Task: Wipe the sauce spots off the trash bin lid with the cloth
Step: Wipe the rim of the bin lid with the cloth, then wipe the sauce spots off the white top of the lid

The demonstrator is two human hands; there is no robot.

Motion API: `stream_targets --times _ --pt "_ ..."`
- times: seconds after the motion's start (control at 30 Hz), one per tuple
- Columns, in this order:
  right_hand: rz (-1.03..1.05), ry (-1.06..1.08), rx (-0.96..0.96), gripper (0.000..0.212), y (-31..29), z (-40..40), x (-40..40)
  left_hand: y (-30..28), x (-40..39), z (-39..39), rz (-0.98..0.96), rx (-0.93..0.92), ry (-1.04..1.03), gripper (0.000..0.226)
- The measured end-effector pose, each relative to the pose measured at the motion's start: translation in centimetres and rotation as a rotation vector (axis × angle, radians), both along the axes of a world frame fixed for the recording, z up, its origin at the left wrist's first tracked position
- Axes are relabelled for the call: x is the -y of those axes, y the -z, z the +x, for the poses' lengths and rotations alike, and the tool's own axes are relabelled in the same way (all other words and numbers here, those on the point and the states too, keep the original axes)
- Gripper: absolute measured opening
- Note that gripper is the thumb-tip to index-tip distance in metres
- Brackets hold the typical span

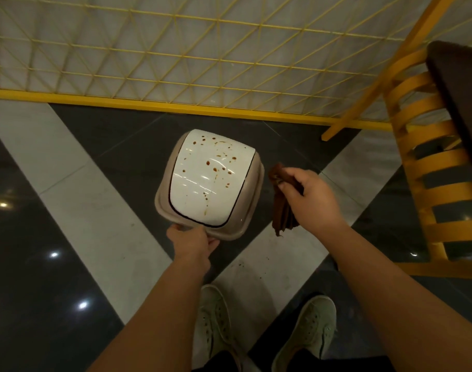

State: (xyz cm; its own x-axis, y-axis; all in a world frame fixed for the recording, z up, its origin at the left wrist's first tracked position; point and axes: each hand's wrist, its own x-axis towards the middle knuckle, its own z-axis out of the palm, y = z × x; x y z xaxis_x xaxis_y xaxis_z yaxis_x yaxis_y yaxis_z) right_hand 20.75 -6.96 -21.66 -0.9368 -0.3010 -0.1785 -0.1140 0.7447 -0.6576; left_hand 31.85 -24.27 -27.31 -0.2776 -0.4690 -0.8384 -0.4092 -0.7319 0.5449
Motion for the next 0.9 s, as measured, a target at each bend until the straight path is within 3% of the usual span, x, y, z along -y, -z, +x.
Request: stream_targets --times 0.3,0.57,0.73,0.9 --pt "-0.147 0.105 0.097 0.020 0.0 0.4 -0.5 -0.5 4.9 1.5 -0.117 0.068 0.300 0.061" --pt "-0.200 0.029 0.203 0.020 -0.9 1.3 -1.2 -0.6 5.5 0.5 -0.195 0.065 0.562 0.052" --pt "-0.170 -0.088 0.108 0.023 -0.7 2.2 -2.0 0.1 5.1 -0.5 -0.338 0.092 0.686 0.044" --pt "-0.058 -0.262 -0.160 0.027 -0.3 2.7 -2.3 0.5 4.8 -1.1 -0.340 0.076 0.700 0.048"
